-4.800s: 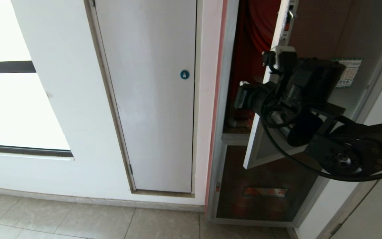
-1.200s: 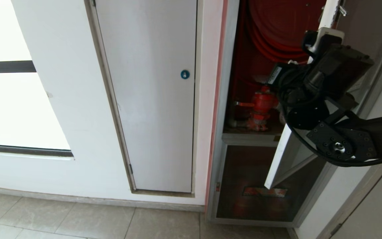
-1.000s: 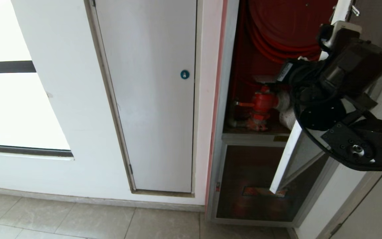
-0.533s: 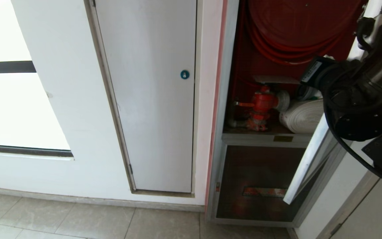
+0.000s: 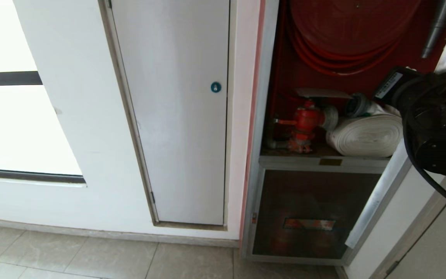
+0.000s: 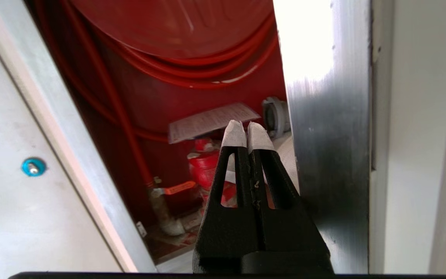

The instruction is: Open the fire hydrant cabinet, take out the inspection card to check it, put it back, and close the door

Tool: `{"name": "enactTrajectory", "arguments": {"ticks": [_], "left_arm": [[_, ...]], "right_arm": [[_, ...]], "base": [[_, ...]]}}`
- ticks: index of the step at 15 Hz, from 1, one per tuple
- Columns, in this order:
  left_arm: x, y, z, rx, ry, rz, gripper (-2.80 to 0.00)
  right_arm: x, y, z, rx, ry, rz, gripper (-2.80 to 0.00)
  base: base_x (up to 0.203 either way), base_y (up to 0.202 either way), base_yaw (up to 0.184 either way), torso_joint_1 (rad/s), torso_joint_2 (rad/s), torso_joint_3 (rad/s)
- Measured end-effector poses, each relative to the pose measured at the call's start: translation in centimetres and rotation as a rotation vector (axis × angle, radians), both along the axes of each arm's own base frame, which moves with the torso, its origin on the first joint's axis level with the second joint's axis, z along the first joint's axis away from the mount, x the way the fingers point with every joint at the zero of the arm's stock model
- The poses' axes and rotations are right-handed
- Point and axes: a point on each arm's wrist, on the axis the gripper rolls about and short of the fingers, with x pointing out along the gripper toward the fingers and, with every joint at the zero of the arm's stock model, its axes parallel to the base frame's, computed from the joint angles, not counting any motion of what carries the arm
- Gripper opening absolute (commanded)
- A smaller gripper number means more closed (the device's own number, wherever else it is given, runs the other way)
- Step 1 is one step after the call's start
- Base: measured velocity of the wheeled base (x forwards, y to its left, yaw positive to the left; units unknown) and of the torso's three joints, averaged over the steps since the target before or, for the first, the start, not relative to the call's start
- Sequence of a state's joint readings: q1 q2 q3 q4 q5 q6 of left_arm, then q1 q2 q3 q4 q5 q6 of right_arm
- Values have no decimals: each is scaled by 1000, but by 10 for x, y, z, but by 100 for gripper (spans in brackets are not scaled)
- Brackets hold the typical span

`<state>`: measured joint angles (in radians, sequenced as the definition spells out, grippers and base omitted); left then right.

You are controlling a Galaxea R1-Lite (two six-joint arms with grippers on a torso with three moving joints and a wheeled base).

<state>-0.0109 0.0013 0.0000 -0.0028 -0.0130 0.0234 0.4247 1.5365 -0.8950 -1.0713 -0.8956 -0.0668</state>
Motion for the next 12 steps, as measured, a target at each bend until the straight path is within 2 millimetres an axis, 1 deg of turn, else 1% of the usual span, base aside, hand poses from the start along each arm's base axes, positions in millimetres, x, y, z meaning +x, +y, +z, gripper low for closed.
{"name": "enactTrajectory", "arguments": {"ticks": [3, 6, 12], "left_arm": [[0, 0, 0, 0, 0, 0, -280], [0, 0, 0, 1, 0, 0, -280], [0, 0, 0, 0, 0, -1, -280]], "right_arm": [[-4, -3, 1, 17, 0, -33, -280], [-4, -7, 2, 34, 5, -86, -280], [4, -36, 2, 37, 12, -224, -280]], "base": [[0, 0, 0, 0, 0, 0], [0, 0, 0, 0, 0, 0], [0, 0, 0, 0, 0, 0]]}}
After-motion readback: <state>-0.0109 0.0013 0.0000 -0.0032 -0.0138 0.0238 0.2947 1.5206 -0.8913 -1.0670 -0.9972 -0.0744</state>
